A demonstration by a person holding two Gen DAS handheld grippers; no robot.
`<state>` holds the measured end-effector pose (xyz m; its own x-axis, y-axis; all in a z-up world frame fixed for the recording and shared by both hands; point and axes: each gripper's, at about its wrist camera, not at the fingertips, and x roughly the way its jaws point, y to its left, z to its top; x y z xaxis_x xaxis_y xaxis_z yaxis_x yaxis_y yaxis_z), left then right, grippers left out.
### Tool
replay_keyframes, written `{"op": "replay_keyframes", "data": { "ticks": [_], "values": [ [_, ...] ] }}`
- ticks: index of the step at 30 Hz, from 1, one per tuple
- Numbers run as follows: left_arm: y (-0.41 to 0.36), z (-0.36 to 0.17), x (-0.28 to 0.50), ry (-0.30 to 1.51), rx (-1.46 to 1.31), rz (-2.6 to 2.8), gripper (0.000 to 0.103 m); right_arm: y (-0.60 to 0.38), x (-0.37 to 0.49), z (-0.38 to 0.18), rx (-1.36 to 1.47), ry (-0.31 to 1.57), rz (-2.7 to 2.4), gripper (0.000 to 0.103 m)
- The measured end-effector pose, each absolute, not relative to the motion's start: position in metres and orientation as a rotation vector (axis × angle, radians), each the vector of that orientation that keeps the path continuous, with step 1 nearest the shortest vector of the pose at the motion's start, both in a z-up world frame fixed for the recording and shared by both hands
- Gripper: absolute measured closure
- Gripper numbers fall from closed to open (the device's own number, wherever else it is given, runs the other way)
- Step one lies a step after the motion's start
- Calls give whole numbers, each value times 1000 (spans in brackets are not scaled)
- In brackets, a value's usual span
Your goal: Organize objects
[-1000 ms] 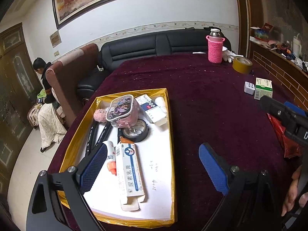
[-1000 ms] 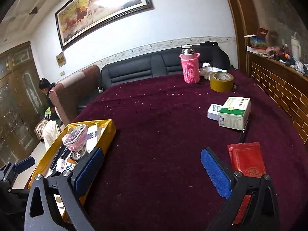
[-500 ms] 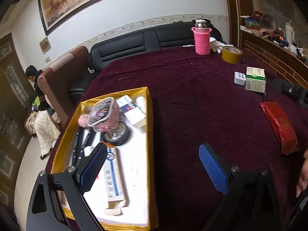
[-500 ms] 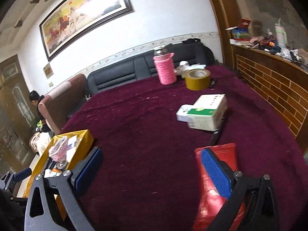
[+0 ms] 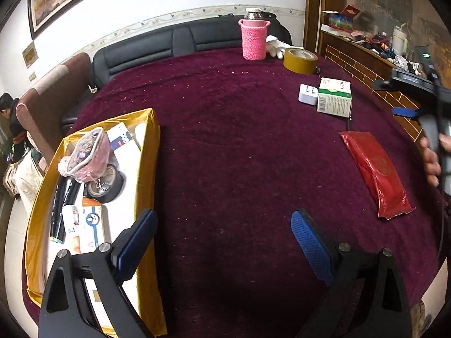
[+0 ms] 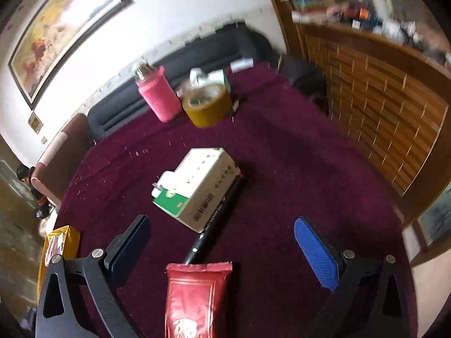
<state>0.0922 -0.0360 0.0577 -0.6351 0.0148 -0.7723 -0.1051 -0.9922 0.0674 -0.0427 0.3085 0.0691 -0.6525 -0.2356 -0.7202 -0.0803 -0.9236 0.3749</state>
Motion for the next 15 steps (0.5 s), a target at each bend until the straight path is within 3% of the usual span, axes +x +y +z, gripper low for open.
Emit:
{"op": "replay_keyframes", "data": {
  "ticks": [8,12,15],
  "values": [
    [-45,60,100,147,-1315,2795,7,303,-129,67,1295,-581,-2685,0],
    [-59,60,102,133,-1333,2809,7,287,-157,47,1418,-687,-2418,0],
    [-70,63,101,82,-1310,2827,7,251,-142,50,1407,-593,-2245,0]
  ]
}}
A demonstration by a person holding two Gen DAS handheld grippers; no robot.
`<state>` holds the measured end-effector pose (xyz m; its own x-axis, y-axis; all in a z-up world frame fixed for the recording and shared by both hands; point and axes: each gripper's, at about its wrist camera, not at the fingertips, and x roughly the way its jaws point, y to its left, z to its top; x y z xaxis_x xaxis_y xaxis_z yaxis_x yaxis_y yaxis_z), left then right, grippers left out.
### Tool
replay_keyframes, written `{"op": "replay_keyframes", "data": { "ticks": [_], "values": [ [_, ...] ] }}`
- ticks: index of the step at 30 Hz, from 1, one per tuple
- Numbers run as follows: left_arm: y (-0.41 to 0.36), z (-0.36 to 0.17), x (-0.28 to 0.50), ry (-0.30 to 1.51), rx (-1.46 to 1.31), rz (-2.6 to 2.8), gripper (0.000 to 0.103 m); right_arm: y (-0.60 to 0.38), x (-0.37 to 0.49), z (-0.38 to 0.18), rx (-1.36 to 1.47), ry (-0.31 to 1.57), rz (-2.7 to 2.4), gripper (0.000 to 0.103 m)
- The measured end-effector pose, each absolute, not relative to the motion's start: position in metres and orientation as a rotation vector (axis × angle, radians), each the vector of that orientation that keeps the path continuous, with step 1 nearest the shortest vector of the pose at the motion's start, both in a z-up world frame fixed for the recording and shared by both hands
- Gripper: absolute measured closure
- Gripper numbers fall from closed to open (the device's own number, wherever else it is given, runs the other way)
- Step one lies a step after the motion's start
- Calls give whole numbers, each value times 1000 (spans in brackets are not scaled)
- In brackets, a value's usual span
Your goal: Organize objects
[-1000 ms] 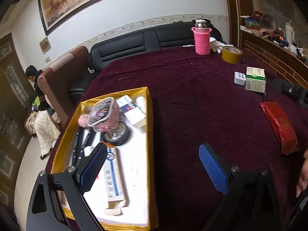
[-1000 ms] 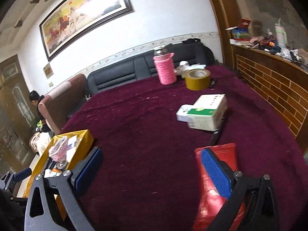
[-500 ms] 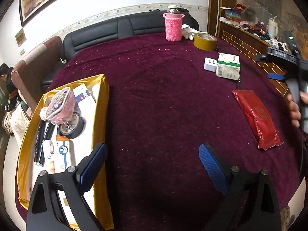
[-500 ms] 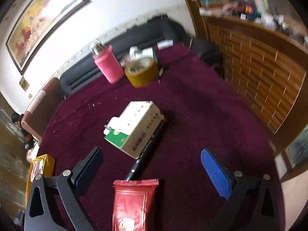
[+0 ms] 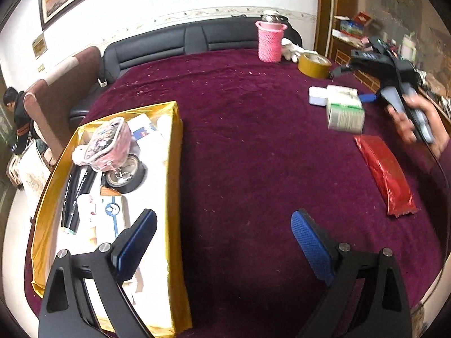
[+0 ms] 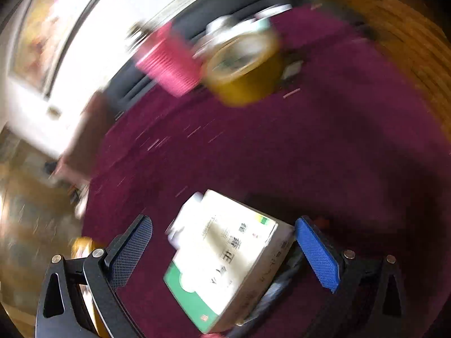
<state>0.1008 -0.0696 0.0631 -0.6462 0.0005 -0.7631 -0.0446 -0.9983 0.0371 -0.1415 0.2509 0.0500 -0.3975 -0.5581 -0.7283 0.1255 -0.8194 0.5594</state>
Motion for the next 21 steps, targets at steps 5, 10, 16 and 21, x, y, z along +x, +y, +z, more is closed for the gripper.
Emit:
{"op": "replay_keyframes", "data": {
  "ticks": [5,10,16,21],
  "values": [
    [-76,64,96,-33,-1304,2779,7,167,-79,55,1395,-409,-1865,0],
    [-72,66,97,-30,-1274,2726,7,183,-28,107,1214,-384,-2102,0],
    [-48,72,82,5,-1189,2675,7,244,1,110,1207,-529,-2344,0],
    [-13,64,48,73,-1214,2629,7,270,0,89,1299,-522,-2457,0]
  ]
}}
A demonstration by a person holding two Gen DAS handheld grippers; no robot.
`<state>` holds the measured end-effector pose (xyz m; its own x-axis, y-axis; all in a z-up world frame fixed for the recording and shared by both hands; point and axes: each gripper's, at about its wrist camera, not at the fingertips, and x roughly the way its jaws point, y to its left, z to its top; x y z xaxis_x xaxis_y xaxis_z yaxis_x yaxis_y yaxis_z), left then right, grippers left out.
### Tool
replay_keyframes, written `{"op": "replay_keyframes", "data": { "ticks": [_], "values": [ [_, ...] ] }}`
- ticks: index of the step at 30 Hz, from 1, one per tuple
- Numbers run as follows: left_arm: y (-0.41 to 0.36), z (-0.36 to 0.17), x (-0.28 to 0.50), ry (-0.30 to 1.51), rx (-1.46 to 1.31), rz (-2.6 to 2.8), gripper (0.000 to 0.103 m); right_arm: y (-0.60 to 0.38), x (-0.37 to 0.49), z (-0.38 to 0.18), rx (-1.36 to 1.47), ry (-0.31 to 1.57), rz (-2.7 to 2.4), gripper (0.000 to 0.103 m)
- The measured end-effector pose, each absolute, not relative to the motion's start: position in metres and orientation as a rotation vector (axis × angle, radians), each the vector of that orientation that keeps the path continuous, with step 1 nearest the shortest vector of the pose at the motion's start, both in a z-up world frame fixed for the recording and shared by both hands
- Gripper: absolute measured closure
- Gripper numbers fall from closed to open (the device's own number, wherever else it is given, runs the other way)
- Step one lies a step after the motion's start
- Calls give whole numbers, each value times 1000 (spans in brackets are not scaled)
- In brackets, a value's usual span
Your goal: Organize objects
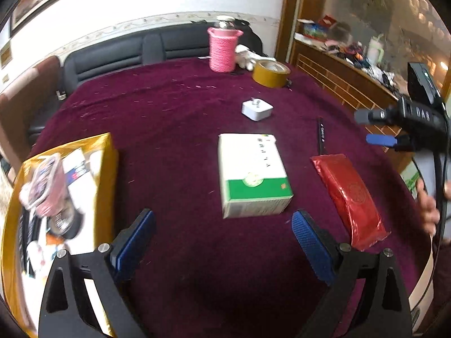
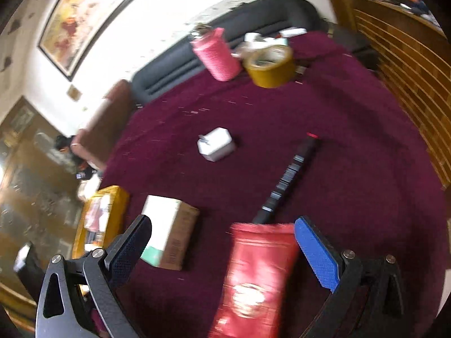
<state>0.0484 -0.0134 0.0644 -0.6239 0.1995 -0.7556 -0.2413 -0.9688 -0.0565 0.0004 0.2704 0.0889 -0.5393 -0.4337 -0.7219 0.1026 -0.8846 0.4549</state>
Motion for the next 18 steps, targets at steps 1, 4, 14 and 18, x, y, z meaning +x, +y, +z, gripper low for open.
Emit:
{"op": "replay_keyframes", "data": {
  "ticks": [1,4,14,18],
  "values": [
    [-7,62,42,95,-1226,2628,7,270,1,83,1312,-519,-2466,0],
    [9,54,27,142,-1241,2623,7,278,-6,67,1370,-532,-2471,0],
    [37,33,-11,233,-1291,2587,7,292,-1,47,1372,-631,-2434,0],
    [46,21,-26,258,-1334,2580,7,295,-1,42,1380,-651,-2419,0]
  ]
}}
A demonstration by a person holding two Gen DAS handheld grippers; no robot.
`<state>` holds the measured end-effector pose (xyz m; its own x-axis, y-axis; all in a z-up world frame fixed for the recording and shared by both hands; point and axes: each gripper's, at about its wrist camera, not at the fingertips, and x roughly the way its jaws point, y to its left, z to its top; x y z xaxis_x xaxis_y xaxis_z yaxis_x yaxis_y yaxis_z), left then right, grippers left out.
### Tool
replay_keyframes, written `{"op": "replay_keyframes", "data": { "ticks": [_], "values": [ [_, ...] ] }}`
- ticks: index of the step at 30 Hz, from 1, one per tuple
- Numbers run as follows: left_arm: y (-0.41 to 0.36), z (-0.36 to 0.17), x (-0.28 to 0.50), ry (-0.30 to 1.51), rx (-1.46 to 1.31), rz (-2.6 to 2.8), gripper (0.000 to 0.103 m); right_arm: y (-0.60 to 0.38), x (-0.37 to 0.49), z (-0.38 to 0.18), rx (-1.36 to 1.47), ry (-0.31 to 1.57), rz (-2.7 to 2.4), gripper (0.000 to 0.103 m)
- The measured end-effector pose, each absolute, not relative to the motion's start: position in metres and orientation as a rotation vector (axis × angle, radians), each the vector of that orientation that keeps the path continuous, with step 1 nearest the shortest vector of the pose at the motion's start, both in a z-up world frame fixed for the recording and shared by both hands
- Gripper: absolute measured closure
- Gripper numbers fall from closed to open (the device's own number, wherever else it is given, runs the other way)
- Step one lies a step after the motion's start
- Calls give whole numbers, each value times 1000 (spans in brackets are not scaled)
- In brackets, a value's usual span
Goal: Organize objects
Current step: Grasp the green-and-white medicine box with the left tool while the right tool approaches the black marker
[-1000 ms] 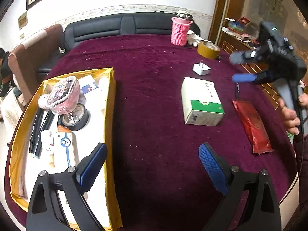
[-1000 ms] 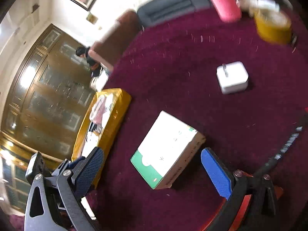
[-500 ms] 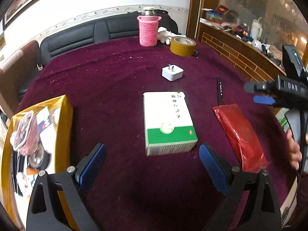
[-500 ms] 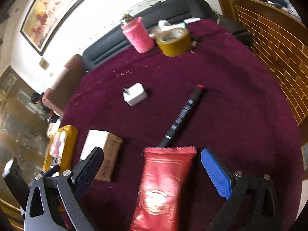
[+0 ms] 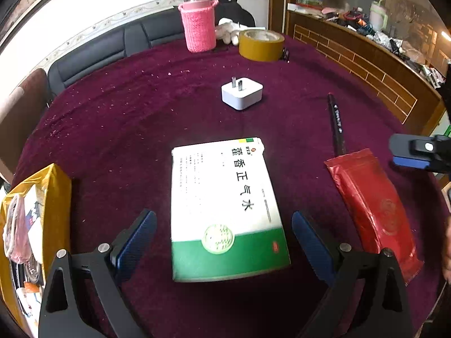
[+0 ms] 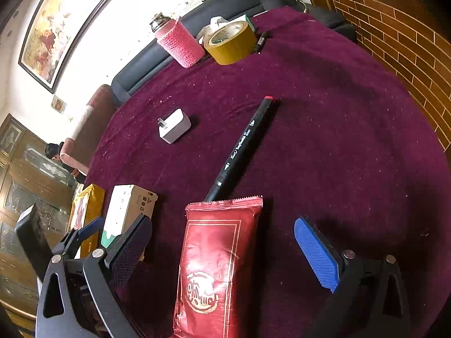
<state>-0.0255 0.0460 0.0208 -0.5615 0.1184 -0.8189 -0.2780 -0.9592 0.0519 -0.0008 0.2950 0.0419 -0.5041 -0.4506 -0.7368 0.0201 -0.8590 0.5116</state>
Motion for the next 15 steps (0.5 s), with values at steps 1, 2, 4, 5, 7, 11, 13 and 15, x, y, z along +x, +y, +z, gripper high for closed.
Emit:
{"op": "replay_keyframes", "data": {
  "ticks": [1,2,4,5,7,11,13,15],
  "values": [
    [48,18,-28,265,-1341,2579,7,295,-1,42,1380,-651,-2419,0],
    [49,16,-30,273,-1347,2579,7,296,-1,42,1380,-651,-2421,0],
    [52,10,-34,302,-1354,2583,7,295,-2,44,1373,-637,-2442,0],
    [53,8,-34,316,-1359,2585,7,294,-3,46,1369,-617,-2464,0],
    [55,3,-35,354,-1374,2585,7,291,-6,51,1369,-569,-2508,0],
    [54,2,-31,387,-1346,2587,17,283,-15,58,1374,-507,-2548,0],
    [50,3,-30,342,-1350,2572,33,277,-22,57,1391,-488,-2550,0],
    [46,4,-28,320,-1351,2575,33,273,-32,54,1425,-474,-2557,0]
  ]
}}
